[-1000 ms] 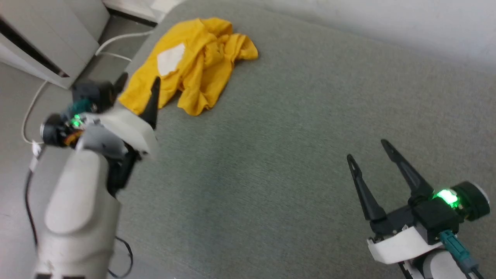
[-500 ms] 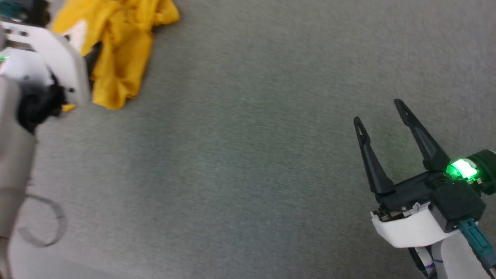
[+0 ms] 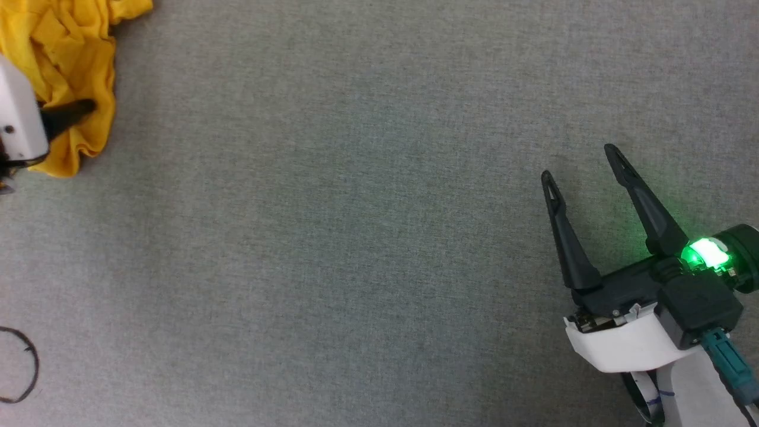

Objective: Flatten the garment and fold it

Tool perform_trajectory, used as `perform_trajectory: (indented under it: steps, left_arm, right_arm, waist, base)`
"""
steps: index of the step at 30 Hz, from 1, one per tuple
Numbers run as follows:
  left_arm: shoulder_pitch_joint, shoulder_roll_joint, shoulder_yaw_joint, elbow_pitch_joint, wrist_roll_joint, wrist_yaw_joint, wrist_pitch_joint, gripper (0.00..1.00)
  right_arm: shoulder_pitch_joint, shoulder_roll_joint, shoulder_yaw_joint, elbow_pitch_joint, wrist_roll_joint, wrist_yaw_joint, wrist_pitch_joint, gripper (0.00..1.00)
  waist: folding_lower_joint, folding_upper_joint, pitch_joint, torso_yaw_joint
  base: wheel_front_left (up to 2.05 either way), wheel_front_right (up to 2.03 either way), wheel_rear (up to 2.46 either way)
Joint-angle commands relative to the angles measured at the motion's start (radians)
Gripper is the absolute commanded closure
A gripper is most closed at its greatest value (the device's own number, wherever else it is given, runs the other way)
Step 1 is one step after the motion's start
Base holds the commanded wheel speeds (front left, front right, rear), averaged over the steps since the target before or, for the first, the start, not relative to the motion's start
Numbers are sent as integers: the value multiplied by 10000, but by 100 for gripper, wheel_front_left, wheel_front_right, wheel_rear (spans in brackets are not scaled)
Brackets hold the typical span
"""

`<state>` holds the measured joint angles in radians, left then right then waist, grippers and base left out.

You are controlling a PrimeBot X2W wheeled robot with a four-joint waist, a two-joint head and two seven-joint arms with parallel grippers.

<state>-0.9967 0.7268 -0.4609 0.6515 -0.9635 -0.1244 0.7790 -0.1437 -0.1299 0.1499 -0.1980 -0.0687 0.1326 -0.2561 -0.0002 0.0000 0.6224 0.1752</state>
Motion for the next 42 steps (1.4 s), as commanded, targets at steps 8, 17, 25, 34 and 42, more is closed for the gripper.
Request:
perform_trajectory:
  steps: [8, 17, 25, 34, 42]
  left_arm:
    - [454, 115, -655, -8, -119, -63, -938, 100]
    - [-17, 539, -874, 423, 1511, 92, -4654, 100]
    - [-560, 457, -560, 57, 2336, 575, -7502, 100]
    - [-1154, -8, -728, -1955, 3034, 888, -8903, 100]
    - [-813, -1237, -1418, -3869, 2891, 1255, -8366, 100]
  right_arm:
    - [-273, 78, 34, 355, -65, -19, -54, 0]
    - [-124, 329, -103, 697, 90, -19, -56, 0]
    - [262, 630, -503, 718, 187, -19, -56, 0]
    - [661, 776, -737, 668, 257, -19, -56, 0]
    - [789, 793, -993, 647, 339, -19, -56, 0]
  waist:
    - [2, 0, -661, 68]
    - [2, 0, -2503, 38]
    - [2, 0, -4016, -316]
    - [2, 0, -4942, -1118]
    - [2, 0, -4951, -2159]
  base:
    - [0, 0, 0]
    - [0, 0, 0]
    - [0, 0, 0]
    - [0, 0, 0]
    - [0, 0, 0]
